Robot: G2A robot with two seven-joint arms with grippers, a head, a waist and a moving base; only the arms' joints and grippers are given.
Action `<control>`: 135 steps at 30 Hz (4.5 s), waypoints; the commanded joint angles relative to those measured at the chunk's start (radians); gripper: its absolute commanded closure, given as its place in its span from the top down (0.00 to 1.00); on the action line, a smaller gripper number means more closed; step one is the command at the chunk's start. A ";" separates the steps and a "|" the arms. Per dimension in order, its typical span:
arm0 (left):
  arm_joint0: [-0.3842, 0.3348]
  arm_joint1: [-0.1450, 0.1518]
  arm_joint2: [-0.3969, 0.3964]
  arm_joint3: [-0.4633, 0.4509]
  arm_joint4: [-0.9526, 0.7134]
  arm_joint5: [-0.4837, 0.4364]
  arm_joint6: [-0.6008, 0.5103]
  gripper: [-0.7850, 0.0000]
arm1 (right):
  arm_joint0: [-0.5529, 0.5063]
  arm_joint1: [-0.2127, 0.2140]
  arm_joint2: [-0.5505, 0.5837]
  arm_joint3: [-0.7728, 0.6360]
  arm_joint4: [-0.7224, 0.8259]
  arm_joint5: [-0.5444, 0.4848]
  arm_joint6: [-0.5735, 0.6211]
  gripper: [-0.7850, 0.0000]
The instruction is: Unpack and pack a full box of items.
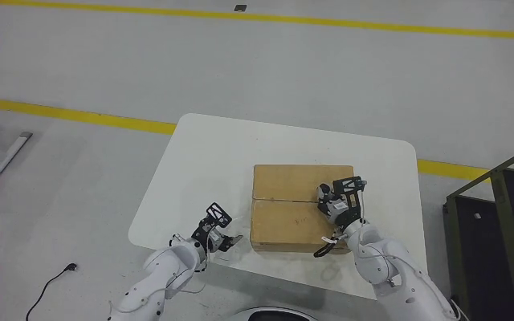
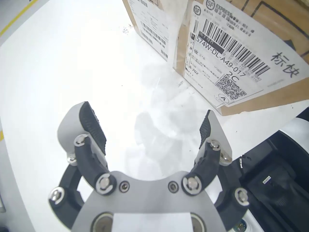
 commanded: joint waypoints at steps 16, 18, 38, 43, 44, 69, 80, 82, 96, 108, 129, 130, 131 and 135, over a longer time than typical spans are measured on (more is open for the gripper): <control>-0.095 -0.041 0.077 0.119 -0.017 0.025 0.172 0.17 | 0.011 -0.013 -0.003 0.011 -0.006 -0.012 0.015 0.00; -0.099 -0.044 0.077 0.119 -0.019 0.036 0.206 0.00 | 0.009 -0.014 -0.001 0.009 -0.005 -0.015 0.016 0.00; -0.071 -0.044 0.016 0.070 0.011 0.055 0.317 0.00 | -0.002 -0.024 0.007 -0.004 -0.017 -0.013 0.031 0.00; -0.075 -0.047 0.013 0.054 0.060 0.109 0.339 0.00 | -0.001 -0.027 0.006 -0.002 -0.025 -0.015 0.033 0.00; -0.077 -0.048 0.013 0.053 0.065 0.117 0.341 0.00 | 0.000 -0.028 0.006 -0.002 -0.025 -0.015 0.034 0.00; -0.132 -0.087 0.058 0.089 0.159 0.251 0.404 0.34 | -0.012 -0.040 0.019 -0.007 -0.015 -0.018 0.040 0.00; -0.130 -0.097 0.051 0.106 0.167 0.250 0.427 0.49 | -0.017 -0.043 0.053 -0.012 0.011 -0.013 0.037 0.00; -0.123 -0.097 0.041 0.100 0.149 0.239 0.416 1.00 | -0.019 -0.043 0.062 -0.020 0.020 -0.012 0.040 0.00; -0.117 -0.102 -0.010 0.069 0.123 0.260 0.366 1.00 | -0.036 -0.043 0.112 -0.019 0.057 -0.010 0.063 0.00; -0.193 -0.127 0.023 0.062 0.148 0.295 0.395 1.00 | -0.058 -0.045 0.136 -0.040 0.043 0.006 0.048 0.00; -0.295 -0.179 0.129 0.046 0.138 0.251 0.415 1.00 | -0.139 -0.033 0.362 -0.116 0.075 0.079 0.015 0.00; -0.298 -0.182 0.136 0.047 0.141 0.246 0.416 1.00 | -0.141 -0.033 0.377 -0.113 0.076 0.082 0.013 0.00; -0.300 -0.184 0.141 0.047 0.142 0.244 0.416 1.00 | -0.143 -0.032 0.386 -0.111 0.076 0.084 0.010 0.00; -0.315 -0.197 0.173 0.053 0.147 0.229 0.414 1.00 | -0.153 -0.030 0.444 -0.093 0.089 0.099 0.000 0.00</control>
